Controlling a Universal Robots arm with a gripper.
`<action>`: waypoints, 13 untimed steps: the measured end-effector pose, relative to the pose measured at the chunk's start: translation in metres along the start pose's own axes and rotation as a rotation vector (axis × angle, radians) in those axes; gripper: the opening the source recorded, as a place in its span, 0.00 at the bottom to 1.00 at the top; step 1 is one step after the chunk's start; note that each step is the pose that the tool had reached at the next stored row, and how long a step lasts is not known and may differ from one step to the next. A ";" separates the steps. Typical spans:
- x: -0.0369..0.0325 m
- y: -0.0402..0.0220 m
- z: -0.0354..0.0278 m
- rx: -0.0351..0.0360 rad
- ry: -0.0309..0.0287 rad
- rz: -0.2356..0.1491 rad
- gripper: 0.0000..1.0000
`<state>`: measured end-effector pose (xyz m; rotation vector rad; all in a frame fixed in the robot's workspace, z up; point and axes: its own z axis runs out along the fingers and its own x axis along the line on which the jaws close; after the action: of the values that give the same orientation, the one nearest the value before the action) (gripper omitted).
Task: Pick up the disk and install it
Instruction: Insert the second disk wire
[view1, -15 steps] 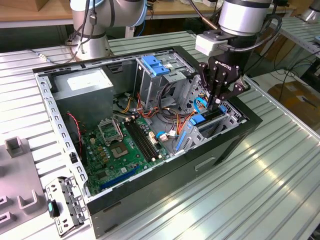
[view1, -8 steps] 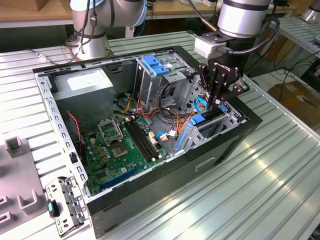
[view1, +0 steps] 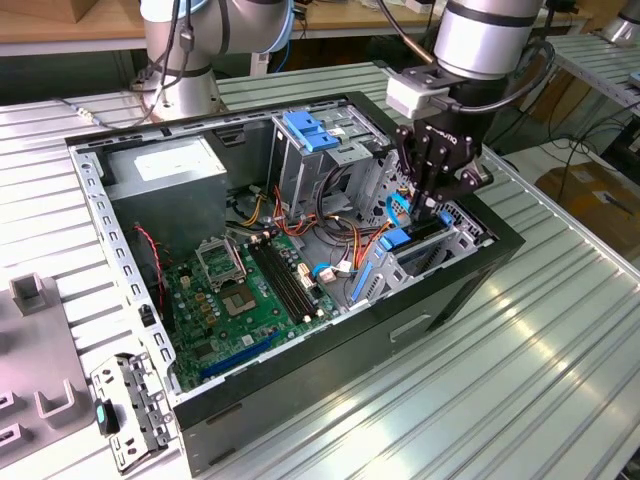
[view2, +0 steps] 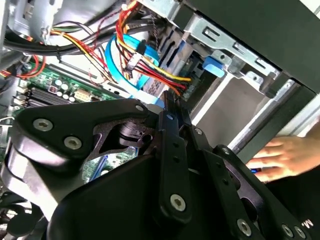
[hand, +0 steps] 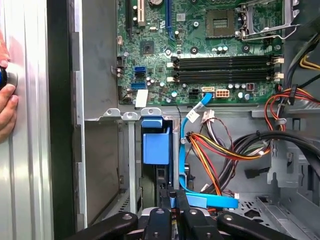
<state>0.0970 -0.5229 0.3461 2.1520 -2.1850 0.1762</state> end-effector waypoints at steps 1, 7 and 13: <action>0.0032 -0.0002 0.0004 0.0000 -0.0122 0.000 0.16; 0.0152 -0.0003 0.0020 -0.0010 -0.0753 0.002 0.16; 0.0189 -0.0006 0.0004 -0.0009 -0.0825 0.002 0.16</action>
<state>0.0973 -0.5416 0.3482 2.1942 -2.2305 0.0880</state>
